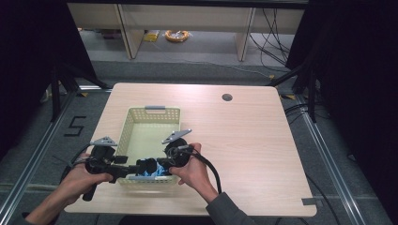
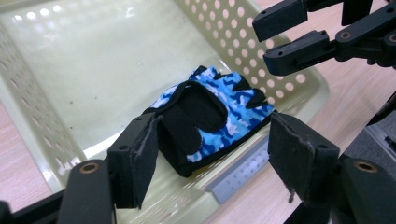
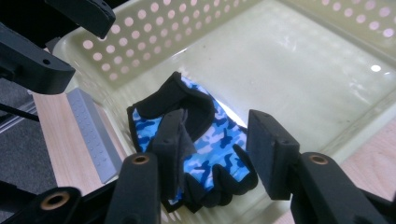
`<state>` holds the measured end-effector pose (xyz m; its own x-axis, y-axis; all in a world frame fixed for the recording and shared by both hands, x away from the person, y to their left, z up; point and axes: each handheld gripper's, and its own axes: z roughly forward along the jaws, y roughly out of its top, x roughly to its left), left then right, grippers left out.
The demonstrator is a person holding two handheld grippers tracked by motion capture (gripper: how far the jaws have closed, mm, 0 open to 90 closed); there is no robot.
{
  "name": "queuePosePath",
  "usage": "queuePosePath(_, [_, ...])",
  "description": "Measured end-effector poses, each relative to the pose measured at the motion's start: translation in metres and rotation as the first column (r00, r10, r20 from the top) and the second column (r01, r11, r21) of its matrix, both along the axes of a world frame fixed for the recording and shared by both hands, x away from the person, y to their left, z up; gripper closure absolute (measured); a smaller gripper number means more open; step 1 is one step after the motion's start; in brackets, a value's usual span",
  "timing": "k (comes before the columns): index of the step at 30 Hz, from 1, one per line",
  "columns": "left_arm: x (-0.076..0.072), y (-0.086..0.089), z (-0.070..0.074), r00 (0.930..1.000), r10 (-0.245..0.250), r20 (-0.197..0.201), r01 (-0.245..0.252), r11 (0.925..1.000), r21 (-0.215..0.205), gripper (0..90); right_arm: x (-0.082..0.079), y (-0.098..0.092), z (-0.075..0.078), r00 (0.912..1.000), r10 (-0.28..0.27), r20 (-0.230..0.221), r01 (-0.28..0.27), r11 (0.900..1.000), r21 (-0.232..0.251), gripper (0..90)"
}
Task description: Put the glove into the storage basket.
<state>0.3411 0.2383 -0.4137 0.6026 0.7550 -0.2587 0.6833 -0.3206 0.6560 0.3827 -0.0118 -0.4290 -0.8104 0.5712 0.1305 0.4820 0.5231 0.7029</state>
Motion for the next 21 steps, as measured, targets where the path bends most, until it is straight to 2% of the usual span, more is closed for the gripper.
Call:
queuePosePath(1, [-0.001,0.0,0.001,0.9999,-0.011,-0.009,0.011,0.9999,-0.001,32.1,-0.002,-0.001,0.0,0.9998,-0.018,-0.012,0.018,1.0,0.021,56.5])
queuePosePath(2, [-0.003,-0.003,0.001,1.0,0.006,0.001,-0.006,0.9999,-0.016,31.9,-0.002,-0.004,0.002,0.9998,-0.017,-0.014,0.018,1.0,0.012,56.0])
queuePosePath(3, [-0.004,-0.003,0.002,0.9999,-0.012,-0.002,0.012,0.9997,-0.02,31.5,-0.003,-0.006,0.003,0.9998,-0.015,-0.012,0.016,1.0,0.015,55.5])
queuePosePath(5, [-0.008,-0.008,0.004,0.9998,-0.011,0.016,0.011,0.9995,-0.029,31.1,-0.003,-0.012,0.005,0.9999,-0.015,-0.003,0.015,1.0,0.025,54.0])
queuePosePath(6, [-0.009,-0.009,0.004,0.9991,-0.036,0.023,0.036,0.9989,-0.028,30.8,-0.003,-0.015,0.006,0.9998,-0.018,-0.004,0.018,1.0,0.025,53.6])
queuePosePath(7, [-0.011,-0.013,0.004,0.9993,-0.027,0.026,0.029,0.9982,-0.053,30.5,-0.004,-0.018,0.005,0.9997,-0.023,0.005,0.023,0.999,0.037,52.9])
queuePosePath(8, [-0.013,-0.016,0.004,0.9993,-0.017,0.032,0.019,0.9981,-0.059,30.3,-0.004,-0.021,0.006,0.9997,-0.022,0.006,0.022,0.999,0.046,52.5])
queuePosePath(9, [-0.015,-0.018,0.004,0.999,-0.024,0.037,0.026,0.9986,-0.046,30.2,-0.005,-0.024,0.006,0.9996,-0.03,0.003,0.03,0.998,0.063,51.8])
queuePosePath(11, [-0.017,-0.023,0.003,0.9989,-0.023,0.04,0.026,0.9972,-0.069,30.0,-0.007,-0.033,0.009,0.9997,-0.026,-0.001,0.026,0.998,0.055,50.7])
queuePosePath(12, [-0.017,-0.025,0.004,0.9986,-0.035,0.038,0.038,0.9964,-0.076,30.0,-0.008,-0.035,0.008,0.9995,-0.029,0.012,0.028,0.997,0.067,50.2])
queuePosePath(15, [-0.02,-0.033,0.004,0.9975,-0.043,0.055,0.048,0.9949,-0.089,29.7,-0.014,-0.047,0.009,0.9995,-0.03,0.011,0.029,0.997,0.077,48.9])
queuePosePath(19, [-0.025,-0.045,0.003,0.9952,-0.059,0.077,0.068,0.9917,-0.109,29.2,-0.021,-0.061,0.011,0.9986,-0.034,0.042,0.03,0.996,0.089,47.3])
queuePosePath(20, [-0.026,-0.047,0.004,0.9951,-0.067,0.072,0.075,0.9908,-0.113,28.7,-0.021,-0.064,0.01,0.9979,-0.013,0.063,0.006,0.995,0.099,47.2])
queuePosePath(21, [-0.027,-0.051,0.003,0.9947,-0.065,0.08,0.074,0.9904,-0.117,28.4,-0.025,-0.067,0.011,0.9984,-0.038,0.041,0.033,0.994,0.105,47.1])
